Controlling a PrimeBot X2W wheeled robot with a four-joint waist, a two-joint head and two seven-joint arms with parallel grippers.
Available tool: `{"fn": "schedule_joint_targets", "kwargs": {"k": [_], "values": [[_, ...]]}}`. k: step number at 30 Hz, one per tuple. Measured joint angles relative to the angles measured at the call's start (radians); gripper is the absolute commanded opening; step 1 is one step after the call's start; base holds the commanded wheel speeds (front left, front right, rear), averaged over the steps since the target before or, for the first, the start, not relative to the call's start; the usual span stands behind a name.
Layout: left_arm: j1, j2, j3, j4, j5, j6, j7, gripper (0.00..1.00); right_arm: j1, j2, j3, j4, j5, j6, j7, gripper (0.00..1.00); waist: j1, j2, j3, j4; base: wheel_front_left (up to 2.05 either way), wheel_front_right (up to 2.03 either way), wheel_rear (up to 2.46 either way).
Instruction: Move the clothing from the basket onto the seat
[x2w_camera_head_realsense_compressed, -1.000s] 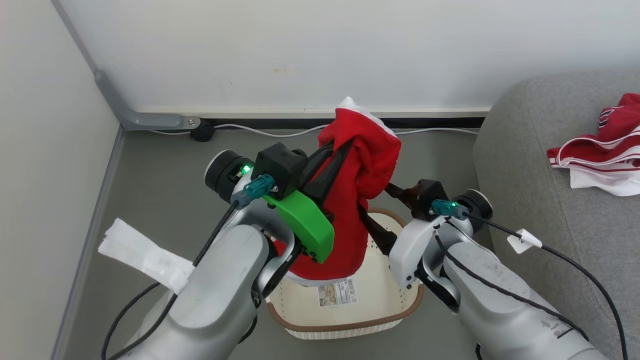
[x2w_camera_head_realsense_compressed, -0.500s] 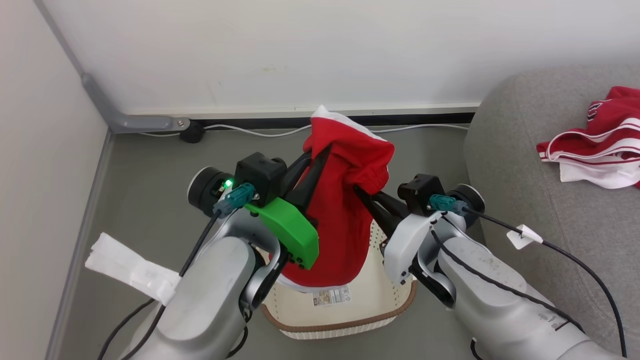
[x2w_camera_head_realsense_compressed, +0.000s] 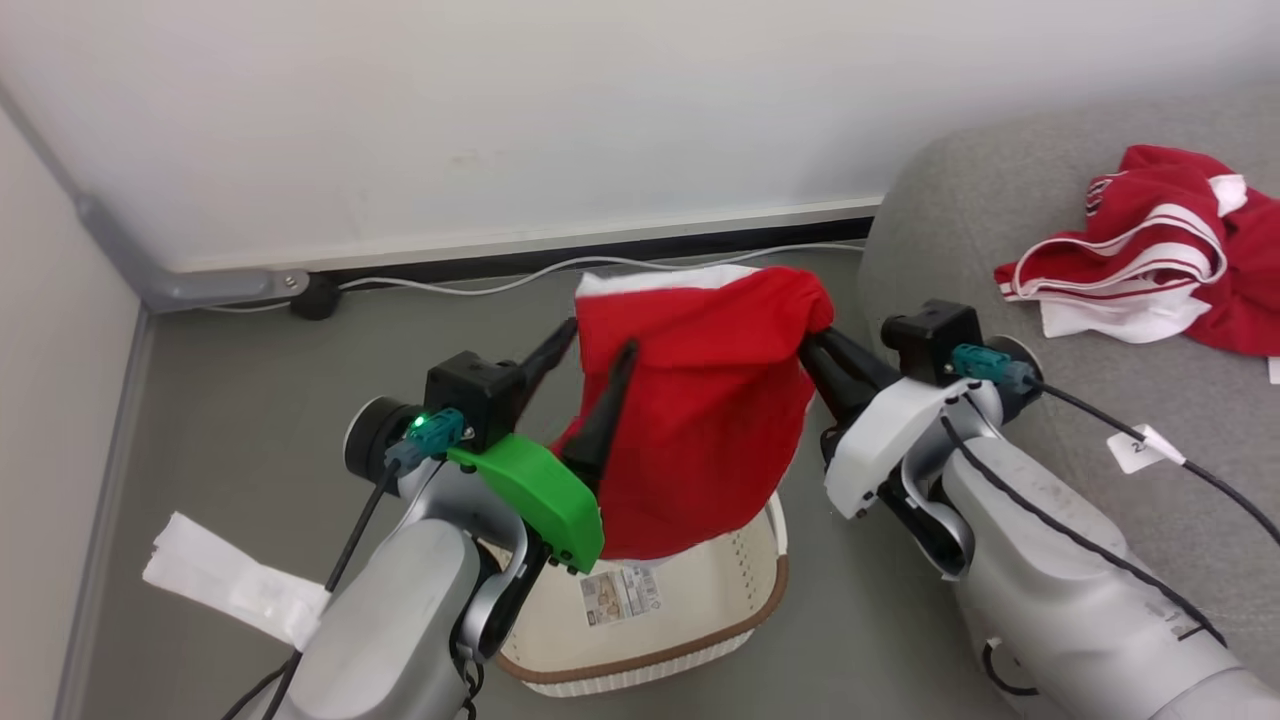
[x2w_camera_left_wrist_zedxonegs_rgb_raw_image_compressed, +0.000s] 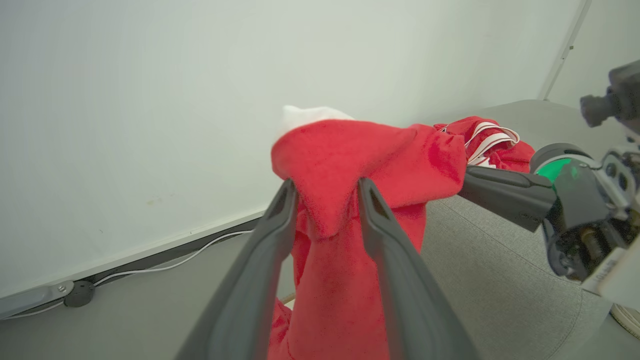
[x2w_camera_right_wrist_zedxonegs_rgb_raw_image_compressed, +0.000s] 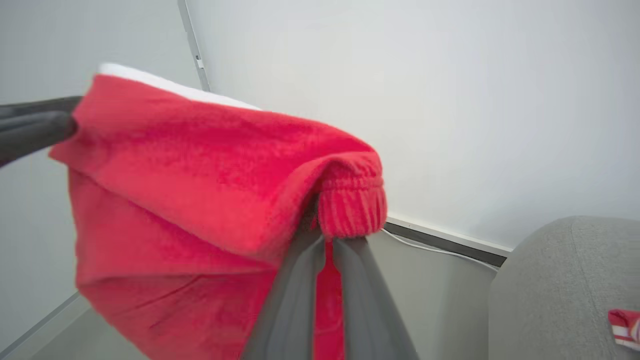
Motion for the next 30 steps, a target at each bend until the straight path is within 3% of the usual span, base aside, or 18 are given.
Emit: {"fn": "schedule_joint_targets", "kwargs": {"k": [12, 30], "values": [[0.052, 0.010, -0.010, -0.010, -0.008, 0.002, -0.027, 1.00, 0.000, -0.072, -0.090, -0.149, 0.006, 0.000, -0.001, 0.00, 0.0000, 0.0000, -0.017, -0.109, 0.00, 0.00, 0.00], [0.105, 0.011, -0.065, -0.071, 0.001, -0.007, -0.044, 1.00, 0.002, -0.202, -0.151, -0.269, -0.006, -0.021, -0.002, 0.00, 0.0000, 0.0000, -0.019, -0.259, 0.00, 0.00, 0.00]]}}
